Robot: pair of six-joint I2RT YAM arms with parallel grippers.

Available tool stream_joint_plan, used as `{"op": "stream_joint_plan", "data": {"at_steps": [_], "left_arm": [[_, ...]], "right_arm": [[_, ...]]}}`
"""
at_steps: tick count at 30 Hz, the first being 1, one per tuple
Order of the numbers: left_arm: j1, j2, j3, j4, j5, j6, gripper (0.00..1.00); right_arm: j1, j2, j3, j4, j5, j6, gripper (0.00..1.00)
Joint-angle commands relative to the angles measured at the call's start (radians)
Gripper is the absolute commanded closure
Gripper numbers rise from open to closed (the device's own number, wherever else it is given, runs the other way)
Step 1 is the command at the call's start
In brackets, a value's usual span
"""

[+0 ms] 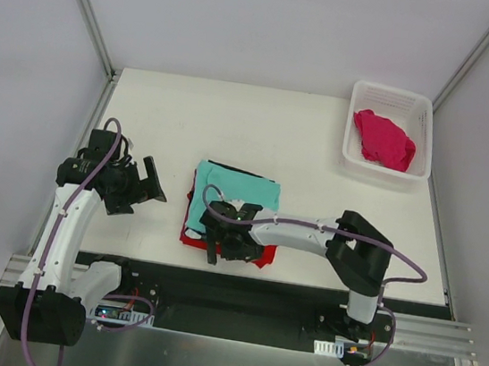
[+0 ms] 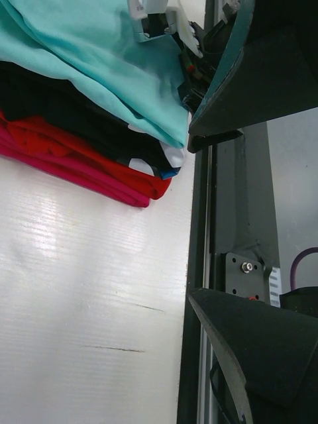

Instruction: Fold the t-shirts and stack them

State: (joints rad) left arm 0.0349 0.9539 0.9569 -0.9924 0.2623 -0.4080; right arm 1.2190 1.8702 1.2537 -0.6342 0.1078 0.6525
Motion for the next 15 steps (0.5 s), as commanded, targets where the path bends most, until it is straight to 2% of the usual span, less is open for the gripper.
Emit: {"op": "stream_joint_plan", "data": {"at_steps": [1, 9, 15], "left_arm": [[0.01, 0.002, 0.031, -0.026, -0.011, 0.015, 0.01], [0.011, 0.013, 0.045, -0.028, -0.009, 0.015, 0.01], [0.01, 0.014, 0.046, -0.029, -0.015, 0.017, 0.01]], "right_arm": [[0.014, 0.052, 0.029, -0.004, 0.079, 0.018, 0.06], [0.008, 0.118, 0.125, -0.041, 0.142, -0.004, 0.06], [-0.042, 0.164, 0.18, -0.055, 0.176, -0.033, 0.06]]}}
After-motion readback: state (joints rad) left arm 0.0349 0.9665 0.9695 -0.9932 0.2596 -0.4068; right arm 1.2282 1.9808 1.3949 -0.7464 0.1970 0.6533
